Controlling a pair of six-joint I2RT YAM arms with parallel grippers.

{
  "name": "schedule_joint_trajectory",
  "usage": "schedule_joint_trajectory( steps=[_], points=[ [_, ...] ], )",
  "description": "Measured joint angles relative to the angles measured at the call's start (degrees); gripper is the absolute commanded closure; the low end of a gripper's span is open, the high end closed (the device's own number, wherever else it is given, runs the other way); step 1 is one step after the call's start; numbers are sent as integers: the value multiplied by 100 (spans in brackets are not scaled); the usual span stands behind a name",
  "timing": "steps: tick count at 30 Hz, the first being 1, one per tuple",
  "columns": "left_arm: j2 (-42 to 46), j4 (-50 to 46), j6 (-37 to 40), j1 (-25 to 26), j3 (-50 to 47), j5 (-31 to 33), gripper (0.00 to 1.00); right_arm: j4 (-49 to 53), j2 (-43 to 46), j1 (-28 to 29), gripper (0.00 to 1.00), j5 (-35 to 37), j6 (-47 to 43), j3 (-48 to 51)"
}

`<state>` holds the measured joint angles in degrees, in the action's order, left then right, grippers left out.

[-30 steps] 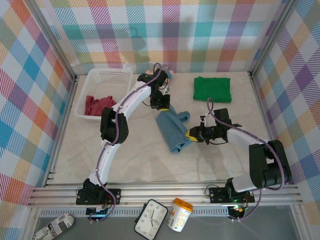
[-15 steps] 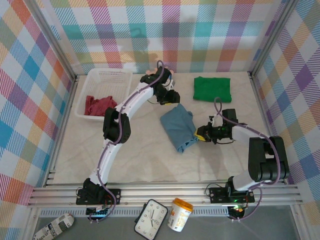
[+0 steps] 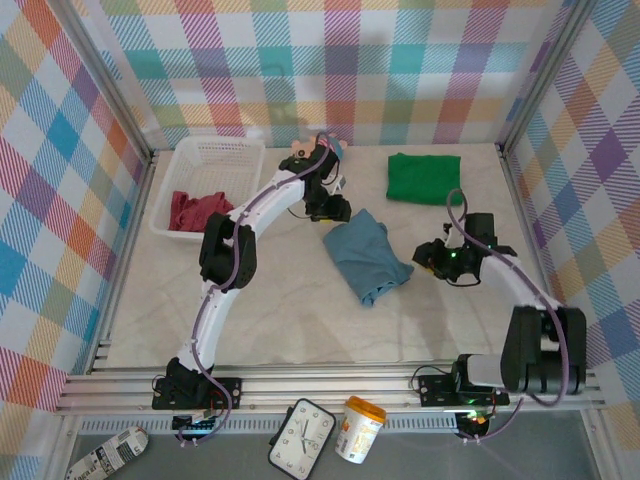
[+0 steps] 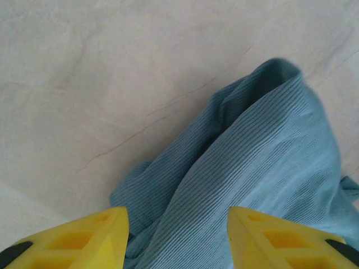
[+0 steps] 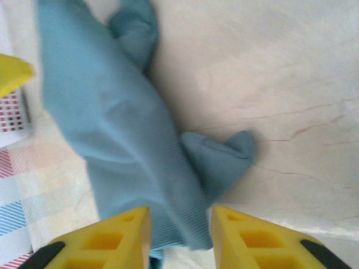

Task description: Fold and stack the tank tops

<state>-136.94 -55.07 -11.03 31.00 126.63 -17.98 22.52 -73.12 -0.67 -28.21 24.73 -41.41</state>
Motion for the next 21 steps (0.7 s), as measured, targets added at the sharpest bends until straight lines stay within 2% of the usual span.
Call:
schedule_joint_trajectory(
  steps=[3, 5, 8, 10, 15, 21],
  points=[
    [-28, -42, 131, 0, 0, 13, 51, -173, 601, 568, 54, 13, 328, 160],
    [-87, -42, 186, 0, 0, 2, 51, -402, 890, 1222, 53, 44, 614, 398],
    [-249, -46, 234, 0, 0, -24, 53, -675, 726, 2164, 53, 197, 914, 538],
    [-385, -50, 260, 0, 0, -63, 56, -890, 404, 2568, 55, 249, 1056, 542],
    [-529, -55, 297, -2, -66, -153, 60, -1182, -450, 2750, 66, 535, 1099, 540],
    [-474, -177, 293, 0, -203, -219, 61, -629, -1161, 2745, 72, 1078, 647, 286]
  ],
)
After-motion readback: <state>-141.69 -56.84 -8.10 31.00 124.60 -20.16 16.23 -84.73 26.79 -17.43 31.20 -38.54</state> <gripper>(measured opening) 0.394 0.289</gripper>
